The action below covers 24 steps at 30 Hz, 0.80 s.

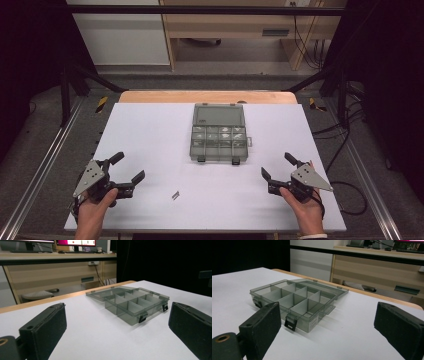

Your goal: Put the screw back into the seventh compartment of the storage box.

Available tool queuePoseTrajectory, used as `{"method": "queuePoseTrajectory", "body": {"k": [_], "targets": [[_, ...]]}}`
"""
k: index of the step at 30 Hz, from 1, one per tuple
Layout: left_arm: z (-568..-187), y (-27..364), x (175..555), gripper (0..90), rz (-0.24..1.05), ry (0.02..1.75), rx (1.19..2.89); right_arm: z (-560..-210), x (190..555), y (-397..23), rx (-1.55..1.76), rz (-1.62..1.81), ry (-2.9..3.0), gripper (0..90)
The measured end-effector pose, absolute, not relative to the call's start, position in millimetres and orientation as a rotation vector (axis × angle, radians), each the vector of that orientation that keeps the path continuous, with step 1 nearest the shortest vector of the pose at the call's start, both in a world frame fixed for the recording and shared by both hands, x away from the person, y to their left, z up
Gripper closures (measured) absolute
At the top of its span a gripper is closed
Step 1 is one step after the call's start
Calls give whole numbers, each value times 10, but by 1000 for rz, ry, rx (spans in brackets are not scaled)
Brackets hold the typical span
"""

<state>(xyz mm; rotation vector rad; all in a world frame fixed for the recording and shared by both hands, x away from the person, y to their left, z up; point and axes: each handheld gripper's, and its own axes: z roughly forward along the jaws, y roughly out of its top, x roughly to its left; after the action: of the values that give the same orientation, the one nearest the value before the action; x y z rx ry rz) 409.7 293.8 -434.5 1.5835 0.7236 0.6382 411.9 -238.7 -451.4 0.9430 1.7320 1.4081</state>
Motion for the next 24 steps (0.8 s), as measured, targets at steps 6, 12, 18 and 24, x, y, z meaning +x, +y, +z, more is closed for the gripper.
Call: {"method": "queuePoseTrajectory", "body": {"k": [6, 12, 18, 24], "targets": [[-4372, 2808, 4086, 16, 598, 705, 1666, -4516, 4136, -2419, 976, 1406, 1696, 76], [-4405, 2693, 4061, 22, 561, 720, 1714, -4510, 4145, -2422, 993, 1385, 1663, 71], [-4349, 2409, 4054, 29, 513, 739, 1875, -4492, 4105, -2411, 1003, 1376, 1672, 54], [-4173, 2132, 4101, 41, 473, 662, 2003, -4491, 4100, -2384, 1010, 1366, 1674, 44]]}}
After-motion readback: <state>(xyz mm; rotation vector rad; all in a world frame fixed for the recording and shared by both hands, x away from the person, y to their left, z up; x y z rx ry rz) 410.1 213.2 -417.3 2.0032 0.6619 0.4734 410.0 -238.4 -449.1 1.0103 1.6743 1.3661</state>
